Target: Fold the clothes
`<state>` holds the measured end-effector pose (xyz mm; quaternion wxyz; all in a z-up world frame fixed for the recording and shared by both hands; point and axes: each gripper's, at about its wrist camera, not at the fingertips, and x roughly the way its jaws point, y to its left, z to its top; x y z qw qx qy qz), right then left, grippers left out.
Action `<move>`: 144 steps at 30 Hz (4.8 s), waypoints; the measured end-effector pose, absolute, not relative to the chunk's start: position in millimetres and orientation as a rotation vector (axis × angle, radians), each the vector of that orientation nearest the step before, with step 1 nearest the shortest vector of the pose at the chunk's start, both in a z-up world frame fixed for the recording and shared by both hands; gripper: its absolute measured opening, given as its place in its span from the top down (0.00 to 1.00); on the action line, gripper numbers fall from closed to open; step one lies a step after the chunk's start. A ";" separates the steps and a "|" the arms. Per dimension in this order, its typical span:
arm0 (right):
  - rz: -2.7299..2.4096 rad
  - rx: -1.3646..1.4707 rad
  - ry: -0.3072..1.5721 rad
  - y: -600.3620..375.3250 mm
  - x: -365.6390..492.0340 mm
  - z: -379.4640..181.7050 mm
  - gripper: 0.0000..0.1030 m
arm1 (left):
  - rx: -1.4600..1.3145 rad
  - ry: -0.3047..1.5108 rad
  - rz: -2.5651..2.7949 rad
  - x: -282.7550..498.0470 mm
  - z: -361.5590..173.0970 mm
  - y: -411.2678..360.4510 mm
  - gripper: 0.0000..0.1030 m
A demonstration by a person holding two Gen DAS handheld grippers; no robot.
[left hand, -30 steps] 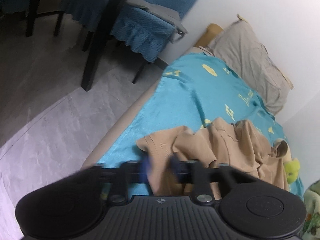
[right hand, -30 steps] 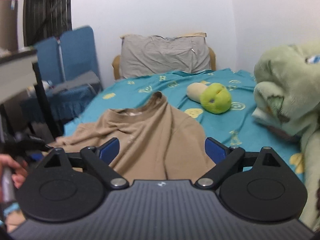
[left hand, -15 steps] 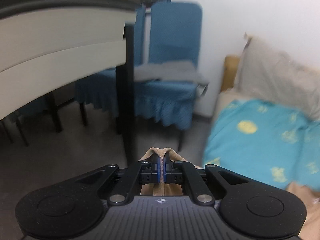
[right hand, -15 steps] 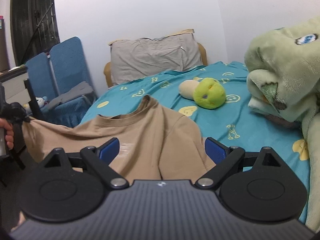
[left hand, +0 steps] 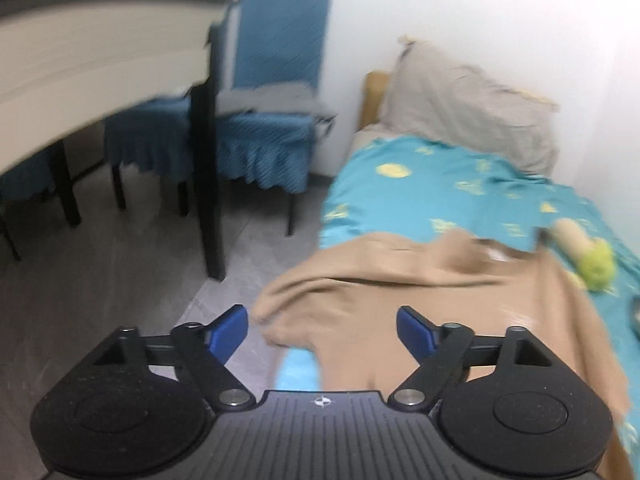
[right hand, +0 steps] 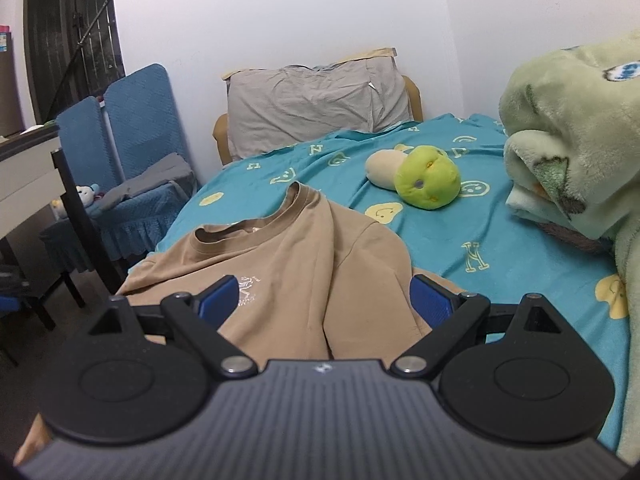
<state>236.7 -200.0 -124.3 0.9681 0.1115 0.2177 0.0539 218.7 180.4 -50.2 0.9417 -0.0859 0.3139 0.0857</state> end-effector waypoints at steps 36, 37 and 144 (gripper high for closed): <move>-0.170 0.575 0.511 -309.5 386.0 -177.2 0.91 | -0.308 0.600 -0.081 182.0 -122.2 57.2 0.00; -0.193 0.555 0.490 -318.5 392.3 -167.5 0.91 | -0.302 0.594 -0.081 182.9 -122.0 56.7 0.00; 0.170 0.307 0.354 -278.5 119.6 -41.4 0.00 | -0.162 0.671 -0.094 113.7 -90.3 41.6 0.02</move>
